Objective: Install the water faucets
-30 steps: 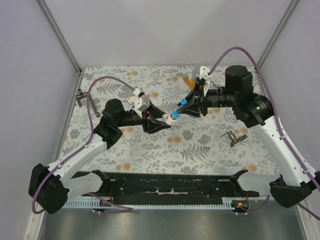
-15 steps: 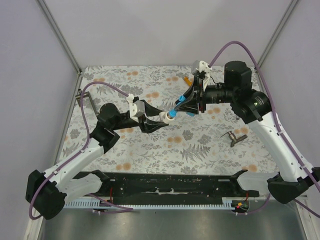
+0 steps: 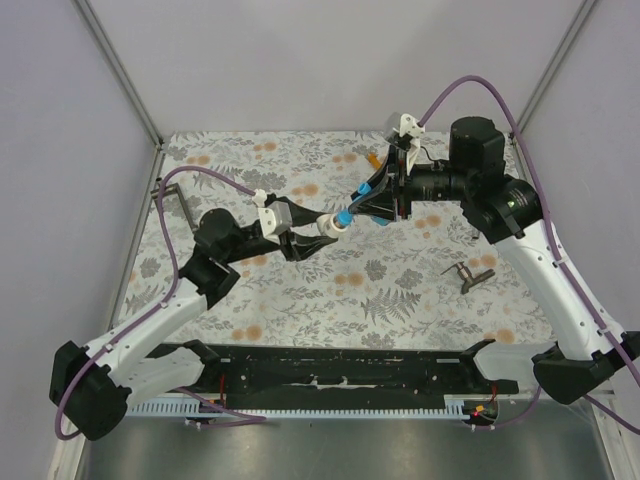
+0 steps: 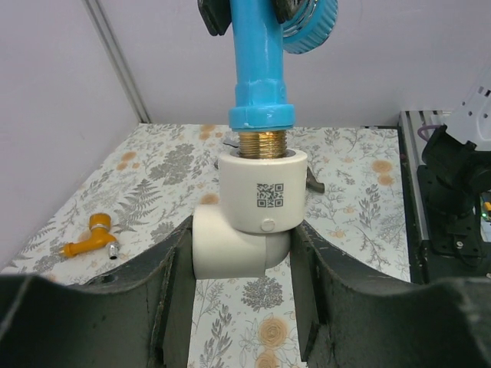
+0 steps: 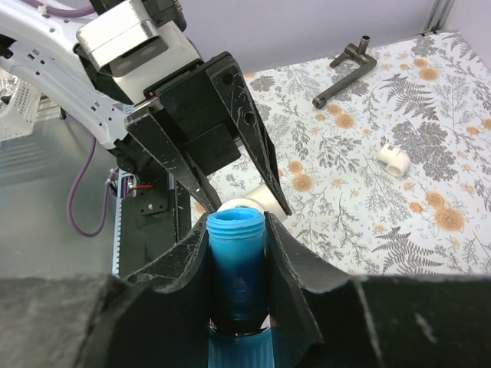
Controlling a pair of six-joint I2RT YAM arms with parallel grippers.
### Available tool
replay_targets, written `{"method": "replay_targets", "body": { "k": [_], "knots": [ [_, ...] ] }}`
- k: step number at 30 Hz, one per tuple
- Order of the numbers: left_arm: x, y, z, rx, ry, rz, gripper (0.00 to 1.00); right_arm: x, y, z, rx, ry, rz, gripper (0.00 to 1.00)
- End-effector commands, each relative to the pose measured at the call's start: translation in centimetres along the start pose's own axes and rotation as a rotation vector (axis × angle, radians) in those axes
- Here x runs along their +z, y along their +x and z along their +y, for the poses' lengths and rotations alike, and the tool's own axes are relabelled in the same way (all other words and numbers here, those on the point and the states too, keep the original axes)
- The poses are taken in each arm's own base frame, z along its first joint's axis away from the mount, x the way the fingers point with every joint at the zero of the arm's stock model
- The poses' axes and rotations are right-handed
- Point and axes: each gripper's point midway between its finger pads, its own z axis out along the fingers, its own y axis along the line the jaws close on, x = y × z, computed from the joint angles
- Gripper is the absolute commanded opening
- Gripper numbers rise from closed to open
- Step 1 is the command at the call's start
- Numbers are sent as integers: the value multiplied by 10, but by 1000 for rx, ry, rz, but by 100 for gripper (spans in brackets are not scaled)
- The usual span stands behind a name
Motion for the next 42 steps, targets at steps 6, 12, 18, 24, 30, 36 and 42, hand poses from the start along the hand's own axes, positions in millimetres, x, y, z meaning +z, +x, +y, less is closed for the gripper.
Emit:
{"method": "replay_targets", "body": {
  "k": [6, 12, 18, 24, 30, 36, 42],
  "knots": [
    [1, -71, 20, 299, -223, -205, 2, 10, 18, -8, 210, 57, 64, 0],
    [-1, -80, 23, 359, -316, -262, 2, 14, 28, -23, 347, 144, 75, 0],
    [5, -79, 19, 477, -378, -234, 2, 15, 41, -33, 461, 233, 84, 0],
    [8, -79, 19, 589, -476, -240, 2, 17, 50, -41, 587, 308, 60, 0],
    [7, -77, 24, 629, -581, -274, 2, 18, 59, -52, 708, 389, 18, 0],
    [7, -63, 24, 623, -620, -281, 2, 21, 66, -57, 800, 418, -53, 0],
    [6, -46, 22, 667, -626, -240, 2, 22, 81, -67, 894, 487, -53, 0]
  ]
}}
